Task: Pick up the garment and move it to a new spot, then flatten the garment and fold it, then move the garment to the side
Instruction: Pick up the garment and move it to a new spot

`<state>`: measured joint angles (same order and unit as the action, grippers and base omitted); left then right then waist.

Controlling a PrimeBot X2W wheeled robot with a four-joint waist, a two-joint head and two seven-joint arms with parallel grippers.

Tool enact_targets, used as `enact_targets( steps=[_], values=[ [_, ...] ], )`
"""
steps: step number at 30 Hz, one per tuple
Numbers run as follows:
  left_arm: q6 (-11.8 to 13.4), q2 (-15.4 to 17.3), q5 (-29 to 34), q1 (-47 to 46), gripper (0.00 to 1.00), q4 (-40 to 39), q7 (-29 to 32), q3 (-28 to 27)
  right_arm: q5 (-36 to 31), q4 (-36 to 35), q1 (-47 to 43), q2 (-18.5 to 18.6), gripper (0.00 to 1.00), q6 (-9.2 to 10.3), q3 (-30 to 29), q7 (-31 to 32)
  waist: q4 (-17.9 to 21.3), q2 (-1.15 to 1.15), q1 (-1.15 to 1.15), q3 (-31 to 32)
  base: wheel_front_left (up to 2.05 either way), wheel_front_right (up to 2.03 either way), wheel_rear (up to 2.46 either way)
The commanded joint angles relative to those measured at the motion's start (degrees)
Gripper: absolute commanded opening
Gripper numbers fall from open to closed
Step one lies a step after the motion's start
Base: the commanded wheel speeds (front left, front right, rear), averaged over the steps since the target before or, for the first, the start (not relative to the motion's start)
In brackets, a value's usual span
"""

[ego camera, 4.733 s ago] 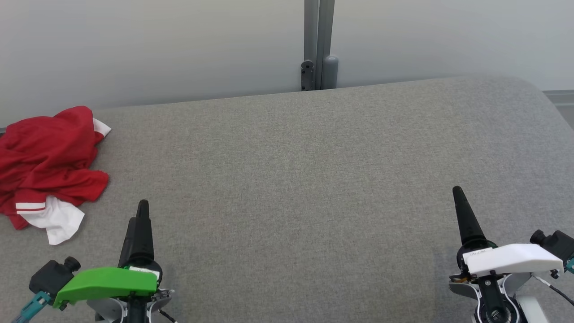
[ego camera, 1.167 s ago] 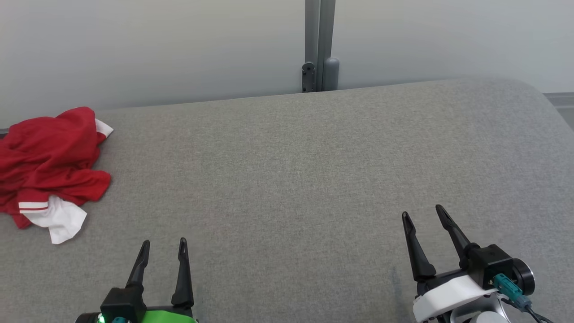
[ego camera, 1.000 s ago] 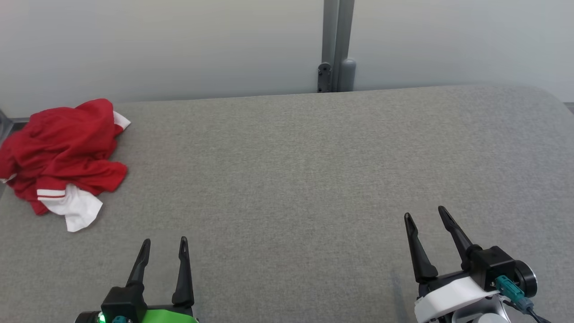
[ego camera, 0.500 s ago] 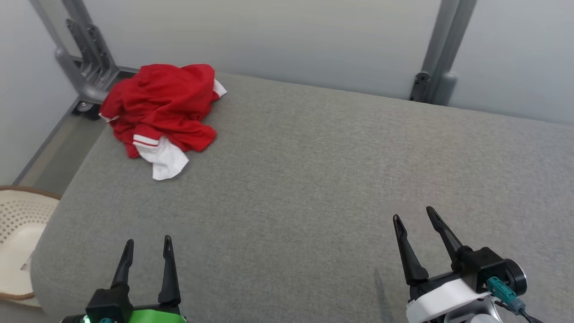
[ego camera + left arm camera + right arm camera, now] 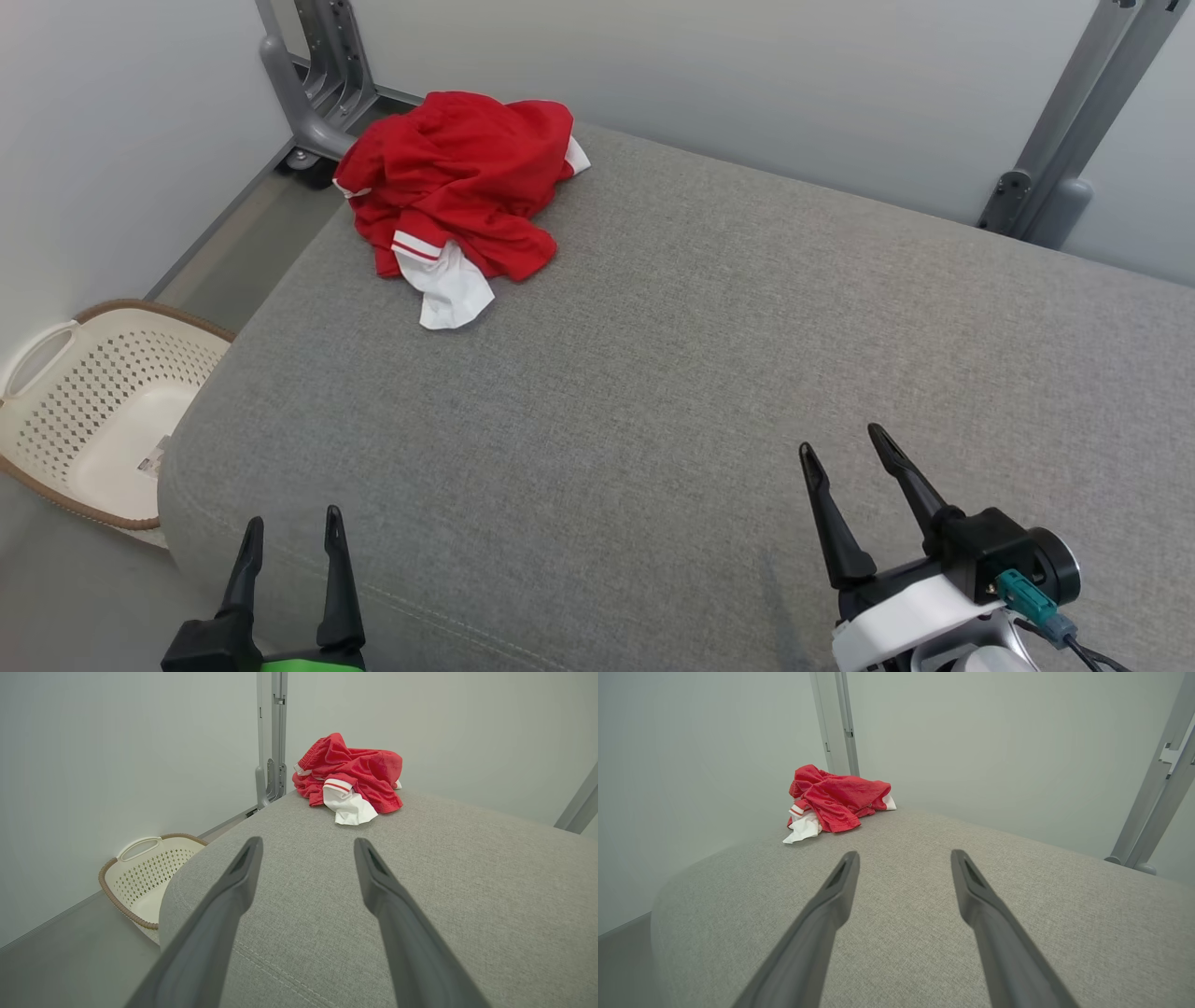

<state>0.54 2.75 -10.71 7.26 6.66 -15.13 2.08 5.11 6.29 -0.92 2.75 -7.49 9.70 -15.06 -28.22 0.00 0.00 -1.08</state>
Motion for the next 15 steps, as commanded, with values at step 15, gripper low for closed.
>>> enact_targets(
  steps=[15],
  values=[
    [-3.77,6.4,3.3,-16.82,1.0,1.54,-0.01,-2.54,-3.68,-1.82,3.93,0.24,1.0,0.0,-2.79,-0.18,7.93,0.0,0.0,-9.54,0.0,0.0,0.0]
  ],
)
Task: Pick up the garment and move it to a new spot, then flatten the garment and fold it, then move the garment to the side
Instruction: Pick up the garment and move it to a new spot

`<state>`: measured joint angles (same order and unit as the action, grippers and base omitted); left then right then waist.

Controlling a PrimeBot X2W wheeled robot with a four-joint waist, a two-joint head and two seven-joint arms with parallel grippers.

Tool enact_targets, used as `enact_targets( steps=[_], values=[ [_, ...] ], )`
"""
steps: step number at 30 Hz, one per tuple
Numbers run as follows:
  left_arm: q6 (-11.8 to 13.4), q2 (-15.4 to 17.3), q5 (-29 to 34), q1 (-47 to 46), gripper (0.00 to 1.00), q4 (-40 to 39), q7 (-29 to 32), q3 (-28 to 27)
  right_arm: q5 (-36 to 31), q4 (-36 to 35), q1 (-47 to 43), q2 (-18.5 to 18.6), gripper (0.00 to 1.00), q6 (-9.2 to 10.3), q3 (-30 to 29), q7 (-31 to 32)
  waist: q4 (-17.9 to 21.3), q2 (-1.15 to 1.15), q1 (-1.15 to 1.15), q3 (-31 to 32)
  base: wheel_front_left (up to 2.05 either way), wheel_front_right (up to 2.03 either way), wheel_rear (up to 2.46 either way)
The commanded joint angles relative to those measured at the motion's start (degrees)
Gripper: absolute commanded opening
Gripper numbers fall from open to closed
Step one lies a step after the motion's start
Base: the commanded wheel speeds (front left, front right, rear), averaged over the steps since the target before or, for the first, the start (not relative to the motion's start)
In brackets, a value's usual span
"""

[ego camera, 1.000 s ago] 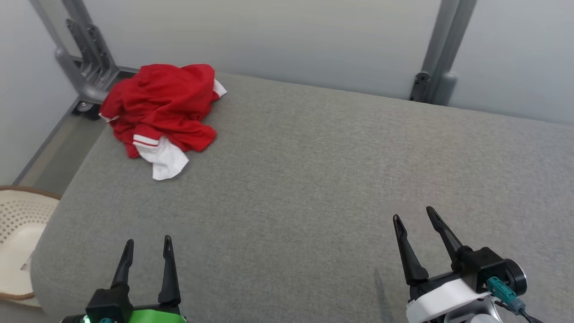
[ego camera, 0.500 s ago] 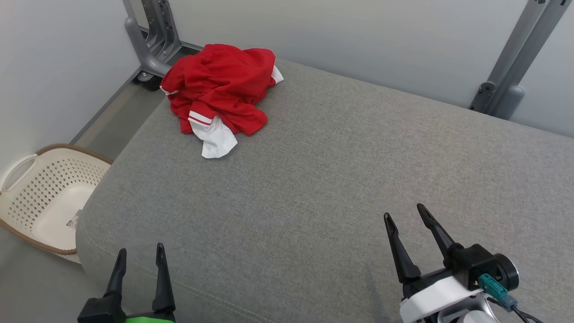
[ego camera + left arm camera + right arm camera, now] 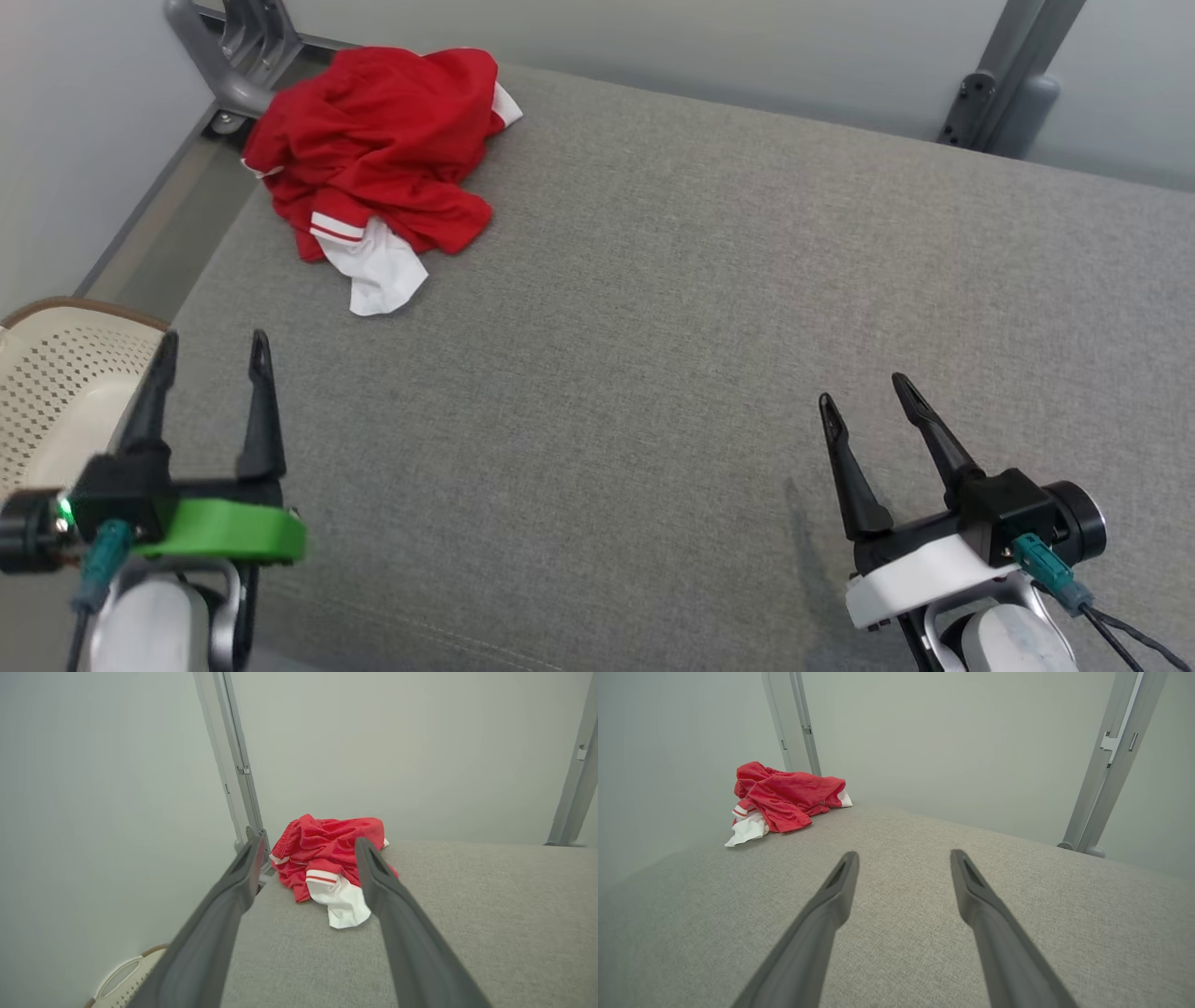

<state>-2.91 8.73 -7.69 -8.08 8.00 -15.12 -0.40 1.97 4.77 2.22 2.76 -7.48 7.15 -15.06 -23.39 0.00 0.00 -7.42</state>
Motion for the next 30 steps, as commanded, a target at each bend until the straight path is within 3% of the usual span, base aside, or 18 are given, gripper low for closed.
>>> enact_targets(
  steps=[1,7,12,19,23,30],
  values=[
    [-0.64,1.56,0.64,-3.62,1.0,0.72,0.26,-0.17,-0.75,-0.4,1.17,0.22,1.0,-0.01,-0.08,-0.18,3.83,0.0,0.0,-3.96,0.0,0.0,0.0],
    [-2.65,8.36,1.91,-17.98,1.0,4.83,4.4,0.35,-2.16,-1.27,3.92,0.23,1.0,-0.01,0.11,-0.18,9.2,0.0,0.0,-9.22,0.0,0.0,0.0],
    [-4.1,12.14,-3.49,-28.13,1.0,11.96,9.52,-0.23,-3.07,-2.22,5.64,0.22,1.0,-0.01,-0.2,-0.18,13.92,0.0,0.0,-13.24,0.0,0.0,0.0],
    [-4.57,18.21,-5.85,-34.54,1.0,20.59,14.19,5.07,-4.08,-3.75,6.5,0.2,1.0,-0.01,-1.49,-0.18,18.2,0.0,0.0,-18.07,0.0,0.0,0.0],
    [-4.56,19.98,-8.41,-36.53,1.0,25.09,16.08,9.22,-4.59,-4.9,6.79,0.19,1.0,-0.01,-1.85,-0.18,19.33,0.0,0.0,-20.41,0.0,0.0,0.0],
    [-2.8,21.65,-7.37,-39.9,1.0,33.06,14.55,9.77,-4.75,-6.12,6.88,0.18,1.0,-0.01,-2.16,-0.18,20.06,0.0,0.0,-22.57,0.0,0.0,0.0]
  ],
)
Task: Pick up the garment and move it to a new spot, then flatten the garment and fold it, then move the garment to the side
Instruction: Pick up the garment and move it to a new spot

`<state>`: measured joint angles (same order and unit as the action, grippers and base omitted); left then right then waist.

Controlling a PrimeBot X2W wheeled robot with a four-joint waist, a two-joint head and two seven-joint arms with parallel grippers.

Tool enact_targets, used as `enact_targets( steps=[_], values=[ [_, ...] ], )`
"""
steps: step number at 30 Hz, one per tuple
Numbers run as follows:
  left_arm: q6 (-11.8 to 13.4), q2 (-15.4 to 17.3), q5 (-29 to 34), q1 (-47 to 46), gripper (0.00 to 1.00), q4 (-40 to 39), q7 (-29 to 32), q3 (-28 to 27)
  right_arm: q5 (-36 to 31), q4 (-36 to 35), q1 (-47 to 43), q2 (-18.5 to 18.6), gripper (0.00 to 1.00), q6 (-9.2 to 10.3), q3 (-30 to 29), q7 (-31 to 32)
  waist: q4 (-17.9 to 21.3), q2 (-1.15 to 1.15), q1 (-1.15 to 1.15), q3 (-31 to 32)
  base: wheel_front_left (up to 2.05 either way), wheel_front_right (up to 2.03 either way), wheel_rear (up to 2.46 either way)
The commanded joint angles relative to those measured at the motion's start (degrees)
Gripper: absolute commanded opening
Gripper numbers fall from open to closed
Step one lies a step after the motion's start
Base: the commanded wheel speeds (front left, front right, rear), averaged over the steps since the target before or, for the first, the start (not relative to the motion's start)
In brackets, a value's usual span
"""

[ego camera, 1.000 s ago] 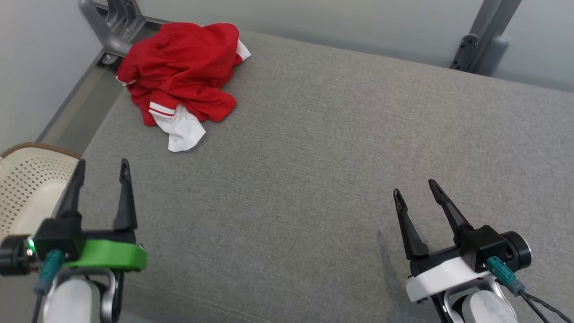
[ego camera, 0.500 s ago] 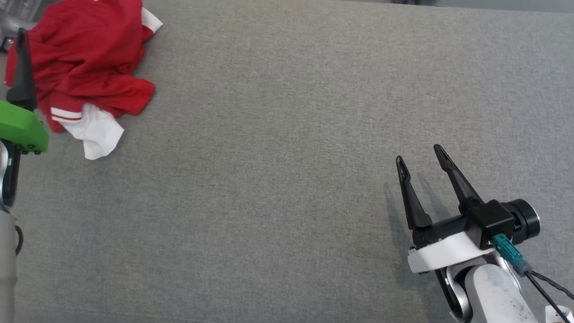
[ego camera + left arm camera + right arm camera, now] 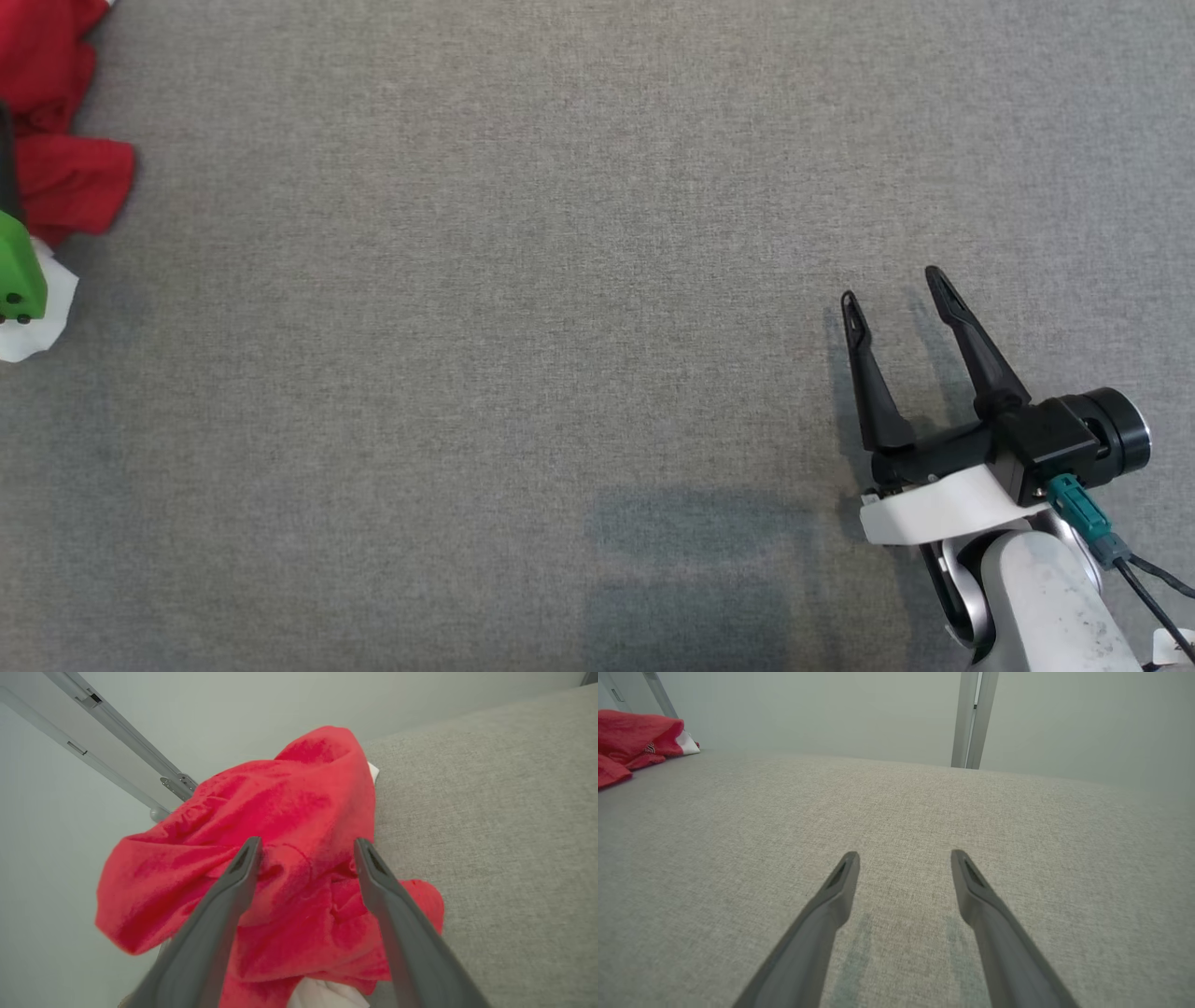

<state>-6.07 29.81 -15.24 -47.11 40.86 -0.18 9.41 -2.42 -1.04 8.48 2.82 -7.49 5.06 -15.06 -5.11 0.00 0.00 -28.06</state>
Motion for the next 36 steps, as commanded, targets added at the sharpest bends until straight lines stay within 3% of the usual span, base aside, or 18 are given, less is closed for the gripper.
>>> enact_targets(
  steps=[1,4,5,7,8,13,23,29,36],
  values=[
    [0.98,0.7,0.27,-1.46,1.0,1.42,-0.96,-0.24,-0.3,-0.32,0.59,0.13,1.0,0.0,-0.04,-0.18,1.83,0.0,0.0,-2.03,0.0,0.0,0.0],
    [2.33,0.89,0.49,-2.27,1.0,4.74,-1.56,-0.56,0.08,-0.14,0.51,0.13,1.0,0.0,0.15,-0.18,1.94,0.0,0.0,-2.07,0.0,0.0,0.0],
    [2.7,1.11,0.67,-2.4,0.89,5.77,-1.43,-0.47,0.24,-0.03,0.53,0.12,1.0,0.0,0.26,-0.18,1.95,0.0,0.0,-2.02,0.0,0.0,0.0],
    [3.34,1.43,0.58,-3.12,0.26,7.34,-2.09,-0.66,0.47,0.21,0.66,0.13,1.0,0.0,0.42,-0.18,1.97,0.0,0.0,-1.83,0.0,0.0,0.0],
    [3.58,1.53,0.54,-3.44,0.0,7.9,-2.45,-0.76,0.65,0.31,0.74,0.13,1.0,0.0,0.47,-0.18,1.96,0.0,0.0,-1.7,0.0,0.0,0.0],
    [4.19,1.5,0.5,-4.25,0.0,10.6,-4.91,-0.66,1.32,1.05,0.95,0.13,1.0,0.0,0.74,-0.18,1.91,0.0,0.0,0.46,0.0,0.0,0.0],
    [0.95,1.21,-0.03,-6.53,0.0,8.26,-10.61,1.27,4.02,3.18,-0.88,0.15,1.0,0.0,1.71,-0.18,2.92,0.0,0.0,10.73,0.0,0.0,0.0],
    [-0.62,0.52,0.57,-4.59,0.0,0.83,-10.99,5.11,5.54,4.02,-3.09,0.13,1.0,0.0,1.12,-0.18,4.73,0.0,0.0,17.57,0.0,0.0,0.0],
    [-1.16,-2.25,-1.2,0.26,0.0,-11.46,-6.1,10.21,7.55,4.85,-5.82,0.14,1.0,0.0,0.52,-0.18,7.63,0.0,0.0,23.86,0.0,0.0,0.0]
  ],
)
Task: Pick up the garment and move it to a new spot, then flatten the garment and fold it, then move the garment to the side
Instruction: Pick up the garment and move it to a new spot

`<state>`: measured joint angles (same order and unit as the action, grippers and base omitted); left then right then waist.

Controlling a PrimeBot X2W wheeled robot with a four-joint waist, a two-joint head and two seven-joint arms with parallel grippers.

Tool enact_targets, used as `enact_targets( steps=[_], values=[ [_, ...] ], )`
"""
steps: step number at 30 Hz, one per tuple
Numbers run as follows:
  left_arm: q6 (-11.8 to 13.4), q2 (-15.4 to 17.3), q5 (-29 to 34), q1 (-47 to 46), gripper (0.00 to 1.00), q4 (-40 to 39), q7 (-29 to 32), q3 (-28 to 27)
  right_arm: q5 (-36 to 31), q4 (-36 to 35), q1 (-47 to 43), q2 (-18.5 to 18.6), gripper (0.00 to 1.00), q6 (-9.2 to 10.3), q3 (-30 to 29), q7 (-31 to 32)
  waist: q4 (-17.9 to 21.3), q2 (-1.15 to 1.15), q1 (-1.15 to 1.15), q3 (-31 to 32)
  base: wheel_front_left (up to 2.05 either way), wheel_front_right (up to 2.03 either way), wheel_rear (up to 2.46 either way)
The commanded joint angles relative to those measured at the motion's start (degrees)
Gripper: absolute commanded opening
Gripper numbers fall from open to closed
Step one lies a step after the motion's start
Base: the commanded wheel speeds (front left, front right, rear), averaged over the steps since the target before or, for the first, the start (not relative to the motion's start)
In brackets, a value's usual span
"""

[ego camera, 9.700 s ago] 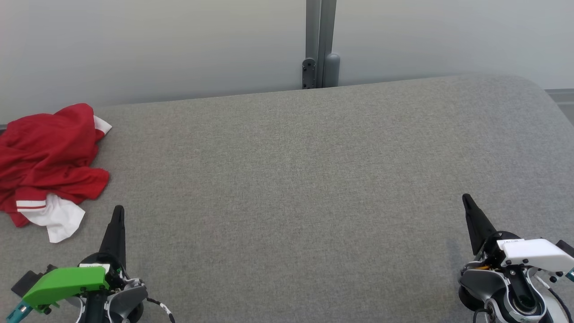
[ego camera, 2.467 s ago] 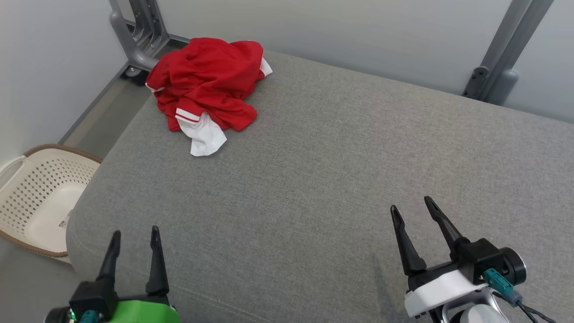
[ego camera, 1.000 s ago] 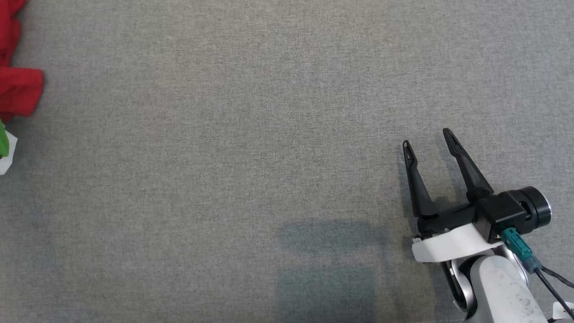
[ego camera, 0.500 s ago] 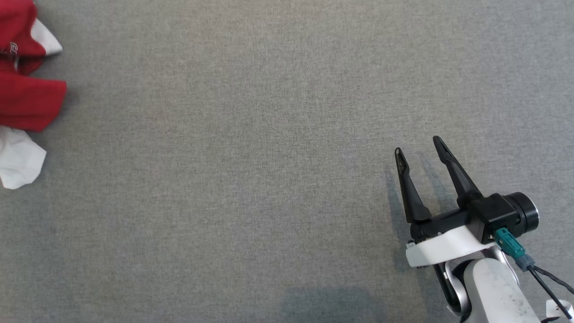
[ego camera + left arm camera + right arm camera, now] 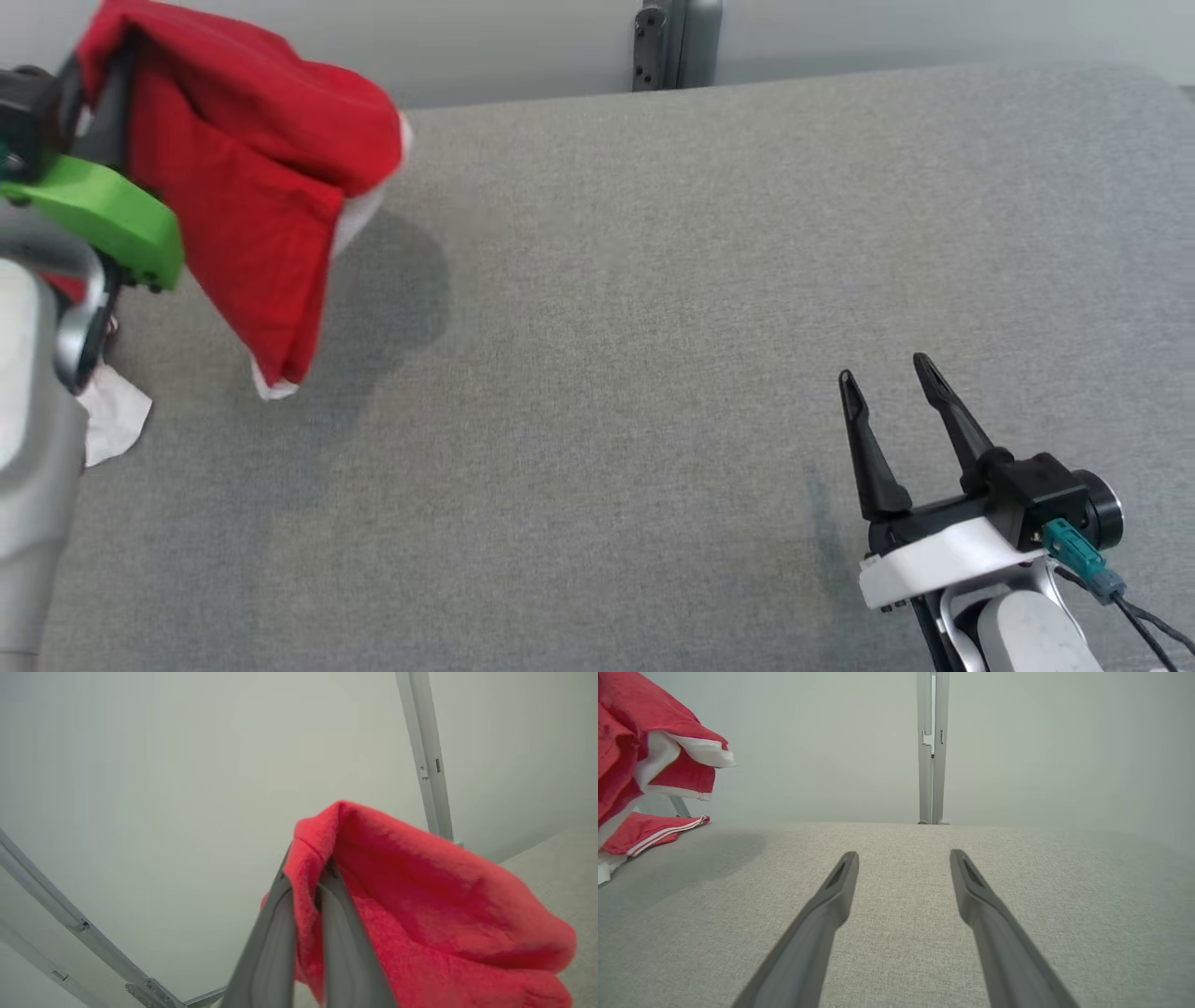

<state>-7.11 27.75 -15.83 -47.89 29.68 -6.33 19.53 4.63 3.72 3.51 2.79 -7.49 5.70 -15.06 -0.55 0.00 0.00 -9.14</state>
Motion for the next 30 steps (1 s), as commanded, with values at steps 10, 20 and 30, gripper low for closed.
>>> enact_targets(
  steps=[10,20,30],
  values=[
    [3.75,-7.51,-2.81,12.2,0.0,-13.81,10.96,6.33,1.84,0.32,-3.18,0.17,1.0,0.0,-0.85,-0.18,8.92,0.0,0.0,6.94,0.0,0.0,0.0],
    [7.87,-18.87,-5.84,14.12,0.0,-6.78,7.68,8.49,4.52,-0.4,-0.13,0.12,1.0,0.0,1.48,-0.18,16.15,0.0,0.0,0.33,0.0,0.0,0.0],
    [8.28,-24.02,-5.02,9.24,0.48,10.34,-2.21,11.74,6.54,-0.11,1.91,0.12,1.0,0.0,3.89,-0.18,21.11,0.0,0.0,-4.37,0.0,0.0,0.0]
  ],
)
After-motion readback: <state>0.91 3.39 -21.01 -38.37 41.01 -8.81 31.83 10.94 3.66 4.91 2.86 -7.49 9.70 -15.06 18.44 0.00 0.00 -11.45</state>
